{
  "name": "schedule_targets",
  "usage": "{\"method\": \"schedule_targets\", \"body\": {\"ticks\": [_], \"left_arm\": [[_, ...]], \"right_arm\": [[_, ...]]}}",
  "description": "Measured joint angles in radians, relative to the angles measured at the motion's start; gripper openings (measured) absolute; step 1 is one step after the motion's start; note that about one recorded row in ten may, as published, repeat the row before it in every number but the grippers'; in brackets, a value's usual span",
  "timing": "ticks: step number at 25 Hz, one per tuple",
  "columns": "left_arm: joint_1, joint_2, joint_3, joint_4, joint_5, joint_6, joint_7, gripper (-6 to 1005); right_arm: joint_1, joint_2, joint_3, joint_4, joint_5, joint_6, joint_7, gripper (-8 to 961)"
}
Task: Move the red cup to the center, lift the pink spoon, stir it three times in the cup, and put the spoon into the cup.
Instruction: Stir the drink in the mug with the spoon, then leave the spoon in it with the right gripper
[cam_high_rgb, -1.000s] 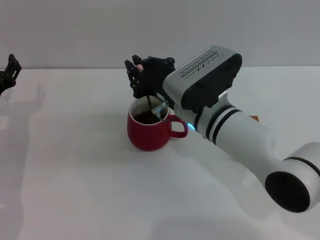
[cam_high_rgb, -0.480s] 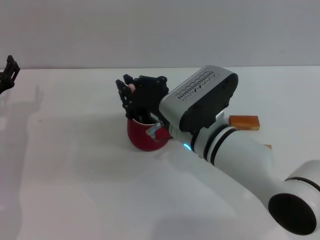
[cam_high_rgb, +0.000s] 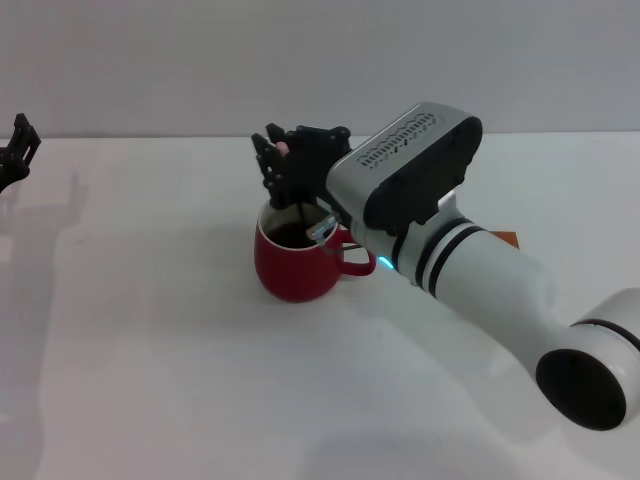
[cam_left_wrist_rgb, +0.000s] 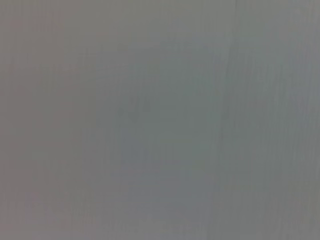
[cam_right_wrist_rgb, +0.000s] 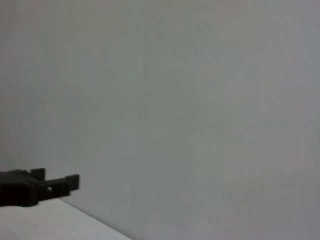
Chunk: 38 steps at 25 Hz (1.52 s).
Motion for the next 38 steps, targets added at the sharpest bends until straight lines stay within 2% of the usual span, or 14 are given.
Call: {"method": "schedule_targets", "body": {"ticks": [3, 9, 12, 18, 25, 30, 34, 38], "left_arm": [[0.001, 0.000, 0.000, 0.000, 0.001, 0.000, -0.002, 829], [0.001, 0.000, 0.000, 0.000, 0.001, 0.000, -0.002, 829], [0.001, 0.000, 0.000, 0.000, 0.001, 0.000, -0.002, 829], [0.000, 0.000, 0.000, 0.000, 0.000, 0.000, -0.002, 829], [-0.002, 0.000, 0.000, 0.000, 0.001, 0.000, -0.002, 829], [-0.002, 0.000, 0.000, 0.000, 0.001, 0.000, -0.002, 829], [0.000, 0.000, 0.000, 0.000, 0.003, 0.000, -0.002, 829], [0.000, 0.000, 0.000, 0.000, 0.003, 0.000, -0.002, 829]], "right_arm": [[-0.004, 0.000, 0.006, -0.010, 0.001, 0.000, 0.001, 133], [-0.059, -0.002, -0.017, 0.056, -0.004, 0.008, -0.007, 133], [-0.063, -0.001, -0.027, 0.069, -0.005, 0.008, -0.007, 133], [-0.022, 0.002, -0.034, 0.048, -0.002, 0.004, -0.001, 134], [0.001, 0.003, 0.011, 0.009, 0.001, 0.001, 0.001, 134], [-0.027, -0.002, 0.030, 0.006, -0.002, 0.002, 0.001, 134], [-0.068, -0.003, 0.017, 0.036, -0.009, 0.005, -0.004, 133], [-0.078, -0.003, 0.001, 0.056, -0.016, 0.008, -0.005, 133]]}}
